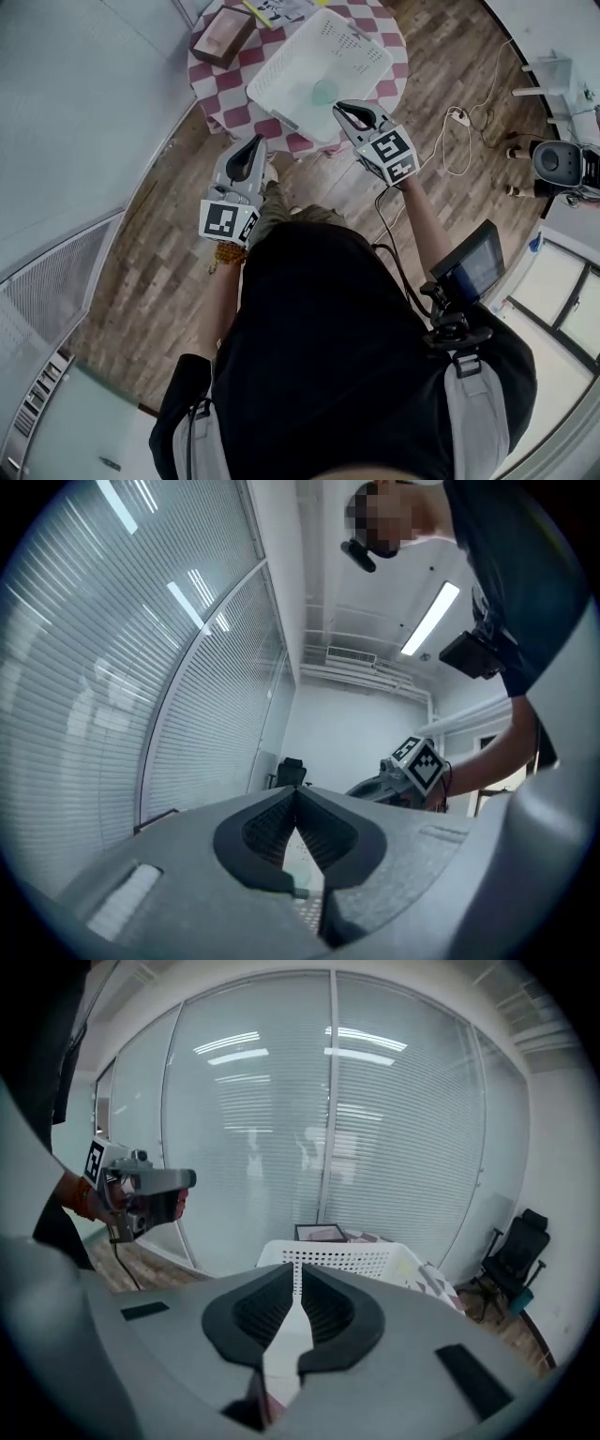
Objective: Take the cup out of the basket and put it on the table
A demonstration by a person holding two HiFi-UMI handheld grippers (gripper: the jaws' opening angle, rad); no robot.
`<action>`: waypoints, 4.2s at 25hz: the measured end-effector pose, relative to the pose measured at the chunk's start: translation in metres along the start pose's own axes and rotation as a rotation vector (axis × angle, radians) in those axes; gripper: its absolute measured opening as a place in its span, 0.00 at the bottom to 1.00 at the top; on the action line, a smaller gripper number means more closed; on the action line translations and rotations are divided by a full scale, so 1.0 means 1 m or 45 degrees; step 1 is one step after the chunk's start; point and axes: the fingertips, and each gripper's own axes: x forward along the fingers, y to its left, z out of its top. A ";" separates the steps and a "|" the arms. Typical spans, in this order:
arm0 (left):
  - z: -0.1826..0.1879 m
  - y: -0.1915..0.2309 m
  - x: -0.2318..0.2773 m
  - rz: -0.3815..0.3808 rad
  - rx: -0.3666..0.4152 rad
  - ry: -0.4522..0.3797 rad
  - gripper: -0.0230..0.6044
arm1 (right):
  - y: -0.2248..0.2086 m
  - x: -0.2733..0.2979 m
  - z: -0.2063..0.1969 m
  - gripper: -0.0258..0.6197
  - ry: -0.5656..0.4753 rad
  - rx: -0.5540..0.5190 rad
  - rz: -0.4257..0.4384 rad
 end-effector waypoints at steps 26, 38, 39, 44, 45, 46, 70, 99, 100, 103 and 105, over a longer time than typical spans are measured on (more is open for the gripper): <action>-0.018 0.116 -0.001 0.459 0.082 0.032 0.05 | -0.035 0.162 -0.147 0.16 1.064 -0.869 0.527; -0.014 0.114 -0.023 0.540 0.101 0.033 0.05 | -0.031 0.174 -0.169 0.16 1.210 -0.944 0.561; -0.014 0.115 -0.026 0.546 0.103 0.033 0.05 | -0.030 0.175 -0.170 0.16 1.226 -0.946 0.560; -0.009 0.112 -0.037 0.571 0.105 0.027 0.05 | -0.034 0.169 -0.169 0.16 1.257 -0.964 0.545; -0.008 0.112 -0.037 0.575 0.103 0.030 0.05 | -0.036 0.167 -0.170 0.16 1.260 -0.957 0.547; -0.009 0.112 -0.038 0.579 0.101 0.032 0.05 | -0.039 0.164 -0.171 0.16 1.267 -0.943 0.551; -0.011 0.118 -0.108 0.707 0.135 -0.029 0.05 | -0.036 0.178 -0.203 0.09 1.517 -0.837 0.482; -0.016 0.131 -0.118 0.745 0.125 -0.005 0.05 | -0.050 0.183 -0.148 0.29 0.902 -1.288 0.715; -0.016 0.130 -0.120 0.748 0.119 -0.008 0.05 | -0.047 0.185 -0.149 0.29 0.874 -1.369 0.725; -0.012 0.123 -0.126 0.755 0.126 -0.009 0.05 | -0.043 0.188 -0.156 0.29 0.786 -1.520 0.734; -0.012 0.122 -0.130 0.767 0.137 0.000 0.05 | -0.042 0.194 -0.162 0.29 0.741 -1.589 0.746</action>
